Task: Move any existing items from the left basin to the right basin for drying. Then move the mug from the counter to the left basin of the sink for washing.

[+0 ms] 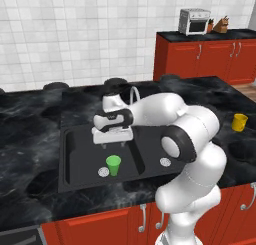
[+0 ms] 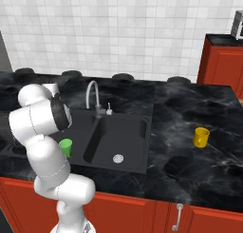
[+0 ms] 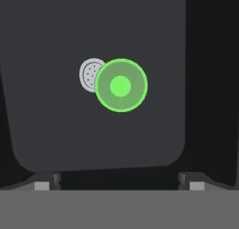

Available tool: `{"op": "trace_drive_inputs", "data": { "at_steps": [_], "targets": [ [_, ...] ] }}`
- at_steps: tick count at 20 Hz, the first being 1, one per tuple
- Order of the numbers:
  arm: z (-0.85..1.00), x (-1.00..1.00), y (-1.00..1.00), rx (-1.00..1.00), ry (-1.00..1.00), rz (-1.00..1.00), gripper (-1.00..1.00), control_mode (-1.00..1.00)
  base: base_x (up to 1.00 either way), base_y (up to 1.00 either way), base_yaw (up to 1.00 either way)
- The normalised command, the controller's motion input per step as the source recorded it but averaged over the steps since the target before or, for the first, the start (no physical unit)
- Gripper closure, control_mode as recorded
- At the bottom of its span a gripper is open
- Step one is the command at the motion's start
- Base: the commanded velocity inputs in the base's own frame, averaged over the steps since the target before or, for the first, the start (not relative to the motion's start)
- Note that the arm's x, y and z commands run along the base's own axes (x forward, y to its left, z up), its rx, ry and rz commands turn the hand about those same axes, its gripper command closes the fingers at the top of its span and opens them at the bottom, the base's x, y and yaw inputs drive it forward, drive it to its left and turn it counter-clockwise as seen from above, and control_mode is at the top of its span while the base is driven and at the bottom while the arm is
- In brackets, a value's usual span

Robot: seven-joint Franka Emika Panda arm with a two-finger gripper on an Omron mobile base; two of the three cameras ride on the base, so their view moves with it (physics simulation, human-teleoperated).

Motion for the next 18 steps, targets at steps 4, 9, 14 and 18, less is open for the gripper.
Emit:
{"op": "trace_drive_inputs", "data": {
  "at_steps": [4,9,14,18],
  "targets": [
    [-0.28,0.23,0.07,-0.02,0.04,-0.02,-1.0,-1.0,0.0,0.0,0.0],
    [-0.26,0.23,0.11,-0.04,0.01,-0.03,-1.0,-1.0,0.0,0.0,0.0],
    [-0.25,0.24,0.13,-0.04,0.0,-0.04,-1.0,-1.0,0.0,0.0,0.0],
    [-0.25,0.27,0.15,-0.05,0.0,-0.05,-1.0,-1.0,0.0,0.0,0.0]
  ]
}}
